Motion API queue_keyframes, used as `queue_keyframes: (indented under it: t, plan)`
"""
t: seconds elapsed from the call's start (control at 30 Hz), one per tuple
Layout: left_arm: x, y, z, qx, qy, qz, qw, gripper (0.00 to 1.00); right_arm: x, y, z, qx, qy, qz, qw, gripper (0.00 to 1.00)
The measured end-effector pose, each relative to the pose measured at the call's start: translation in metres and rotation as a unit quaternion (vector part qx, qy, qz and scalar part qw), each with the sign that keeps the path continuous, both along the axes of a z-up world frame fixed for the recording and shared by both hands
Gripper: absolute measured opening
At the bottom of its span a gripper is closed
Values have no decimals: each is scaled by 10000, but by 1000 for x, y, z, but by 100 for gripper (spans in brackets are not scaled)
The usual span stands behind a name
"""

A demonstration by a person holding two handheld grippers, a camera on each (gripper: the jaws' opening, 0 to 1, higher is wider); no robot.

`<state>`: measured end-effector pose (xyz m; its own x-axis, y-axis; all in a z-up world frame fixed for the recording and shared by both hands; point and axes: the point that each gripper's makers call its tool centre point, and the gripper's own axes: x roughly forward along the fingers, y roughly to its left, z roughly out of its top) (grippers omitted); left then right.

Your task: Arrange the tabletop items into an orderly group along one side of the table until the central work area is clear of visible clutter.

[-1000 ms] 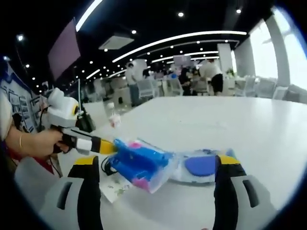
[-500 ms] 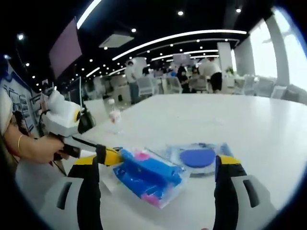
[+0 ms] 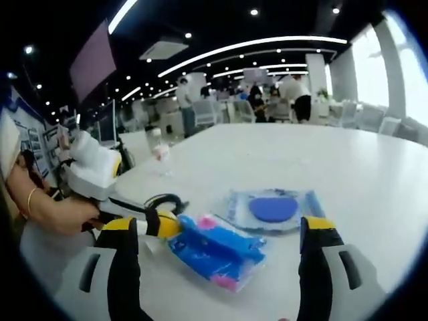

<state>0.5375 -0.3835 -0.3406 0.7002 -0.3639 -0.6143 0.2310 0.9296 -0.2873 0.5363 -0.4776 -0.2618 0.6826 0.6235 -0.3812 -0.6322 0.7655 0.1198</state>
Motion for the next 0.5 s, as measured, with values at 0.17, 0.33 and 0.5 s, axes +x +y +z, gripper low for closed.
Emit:
queue_keyframes:
  t: [0.17,0.33,0.5]
  plan:
    - [-7,-7,-12,79,216,37,9997,0,0,0,-4,-21,47,-14,10000,100]
    - [-13,-6,-24,18,383,291,9988,0,-1,1,-6,-17,63,-15,10000,100]
    - [-17,-11,-23,42,235,267,9994,0,-3,2,-11,-33,117,-11,9999,100]
